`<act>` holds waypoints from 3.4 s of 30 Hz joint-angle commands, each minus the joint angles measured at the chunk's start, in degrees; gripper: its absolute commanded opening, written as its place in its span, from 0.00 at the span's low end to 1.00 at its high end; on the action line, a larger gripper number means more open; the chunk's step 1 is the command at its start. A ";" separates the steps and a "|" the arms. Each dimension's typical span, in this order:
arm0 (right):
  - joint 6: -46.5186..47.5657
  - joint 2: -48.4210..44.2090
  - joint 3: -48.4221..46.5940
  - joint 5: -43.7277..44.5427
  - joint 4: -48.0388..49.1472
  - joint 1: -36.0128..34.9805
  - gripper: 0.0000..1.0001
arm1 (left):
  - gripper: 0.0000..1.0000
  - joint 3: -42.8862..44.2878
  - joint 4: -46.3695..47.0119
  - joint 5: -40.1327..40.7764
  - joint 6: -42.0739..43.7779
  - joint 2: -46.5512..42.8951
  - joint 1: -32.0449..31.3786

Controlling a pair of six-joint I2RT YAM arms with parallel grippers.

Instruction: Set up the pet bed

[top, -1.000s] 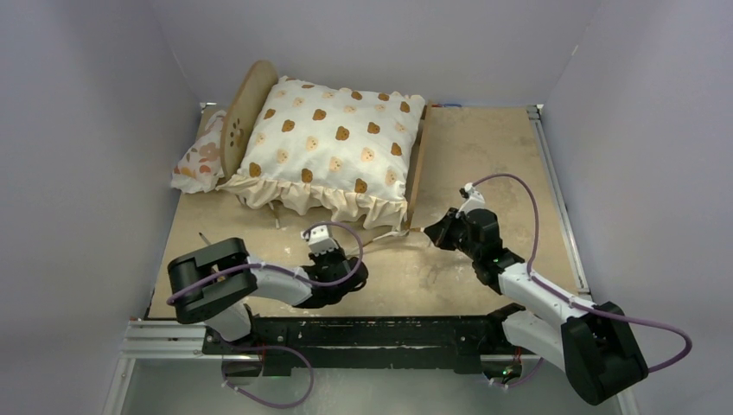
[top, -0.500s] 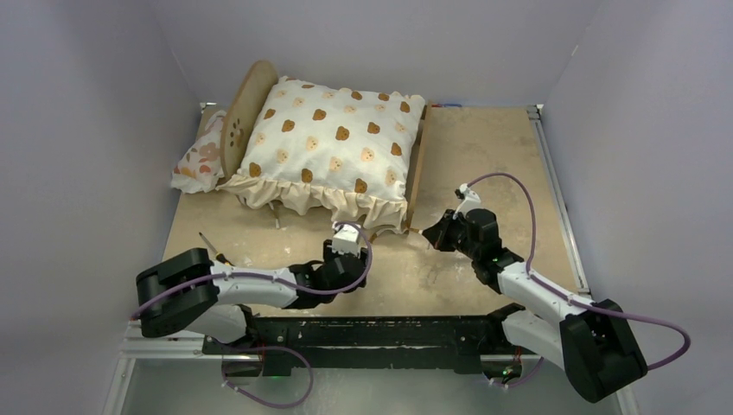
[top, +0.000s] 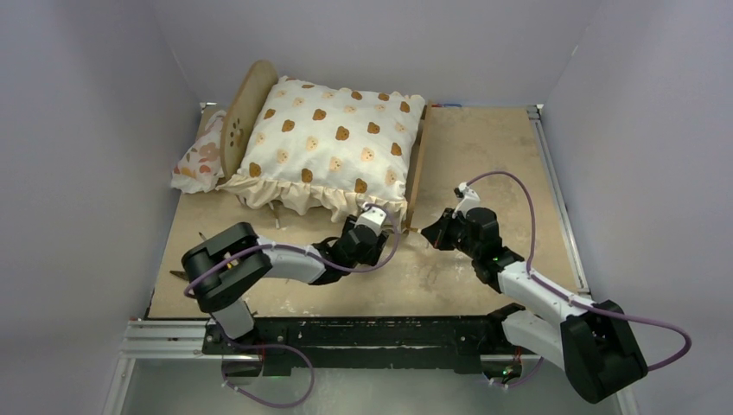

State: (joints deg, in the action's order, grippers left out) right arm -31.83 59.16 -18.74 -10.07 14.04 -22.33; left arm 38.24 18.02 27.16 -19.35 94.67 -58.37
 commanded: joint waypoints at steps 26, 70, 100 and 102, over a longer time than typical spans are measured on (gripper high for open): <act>1.70 -11.03 -11.92 -0.69 -10.43 0.28 0.00 | 0.00 -12.39 4.82 -10.24 -13.34 -4.90 2.72; 5.77 8.99 -44.82 10.24 -11.93 5.40 0.00 | 0.00 -14.22 -10.28 -12.47 -25.24 -6.05 -0.37; 4.44 1.39 -35.82 5.76 -13.59 11.26 0.00 | 0.01 1.69 -5.28 -19.96 -18.95 3.99 -6.76; 4.29 -0.97 -33.89 4.78 -14.56 11.31 0.00 | 0.06 3.20 -3.90 -21.23 -18.33 4.93 -7.21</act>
State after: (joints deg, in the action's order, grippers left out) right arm -27.99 64.03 -53.41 -6.98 -8.84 -12.67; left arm 39.42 19.09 12.51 -40.64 96.97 -64.12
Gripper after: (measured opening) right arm 0.012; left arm 0.021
